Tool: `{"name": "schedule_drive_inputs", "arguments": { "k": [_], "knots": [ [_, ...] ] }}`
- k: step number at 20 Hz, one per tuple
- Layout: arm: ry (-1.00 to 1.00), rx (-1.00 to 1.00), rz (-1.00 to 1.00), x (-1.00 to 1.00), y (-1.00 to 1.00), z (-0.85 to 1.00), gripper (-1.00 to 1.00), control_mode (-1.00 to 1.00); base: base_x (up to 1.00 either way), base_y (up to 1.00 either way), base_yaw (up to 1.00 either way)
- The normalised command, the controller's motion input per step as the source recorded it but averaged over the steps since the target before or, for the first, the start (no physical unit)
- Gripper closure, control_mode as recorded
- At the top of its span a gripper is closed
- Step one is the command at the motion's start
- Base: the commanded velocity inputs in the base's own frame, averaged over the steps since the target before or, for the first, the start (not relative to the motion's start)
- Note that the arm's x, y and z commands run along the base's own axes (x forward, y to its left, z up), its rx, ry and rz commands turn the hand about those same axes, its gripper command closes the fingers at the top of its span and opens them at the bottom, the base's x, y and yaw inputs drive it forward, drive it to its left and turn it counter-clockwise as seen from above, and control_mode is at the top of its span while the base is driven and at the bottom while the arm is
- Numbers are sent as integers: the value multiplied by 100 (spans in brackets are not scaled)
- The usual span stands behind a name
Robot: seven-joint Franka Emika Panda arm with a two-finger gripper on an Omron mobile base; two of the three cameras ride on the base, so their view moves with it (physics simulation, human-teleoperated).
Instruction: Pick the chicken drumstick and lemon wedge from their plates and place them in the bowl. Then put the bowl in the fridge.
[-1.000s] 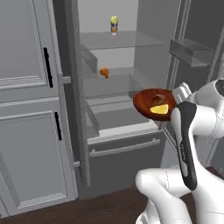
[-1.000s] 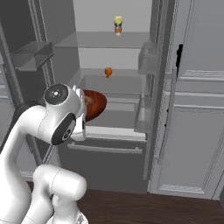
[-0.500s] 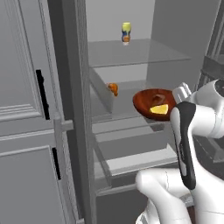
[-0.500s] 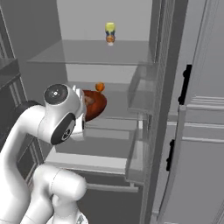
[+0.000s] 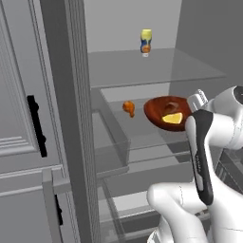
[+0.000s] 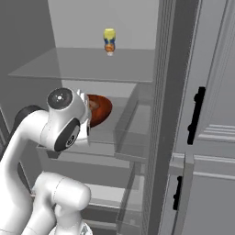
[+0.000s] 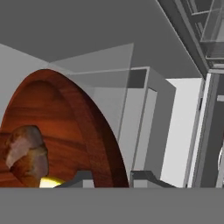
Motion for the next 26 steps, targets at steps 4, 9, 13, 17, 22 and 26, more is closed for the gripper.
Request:
{"name": "schedule_drive_inputs", "arguments": {
  "k": [4,9,13,17,22,26],
  "knots": [
    [-3,0,2,30,0,-18,100,-100,33,0,2],
    [0,0,0,20,0,-20,100,-100,0,0,0],
    [0,0,0,74,-10,-72,100,-100,0,0,0],
    [1,1,0,94,-36,-61,100,-100,0,0,0],
    [9,0,-7,59,-18,-40,100,-100,0,0,0],
    [16,0,-1,53,-18,-34,100,-100,0,0,0]
  ]
}}
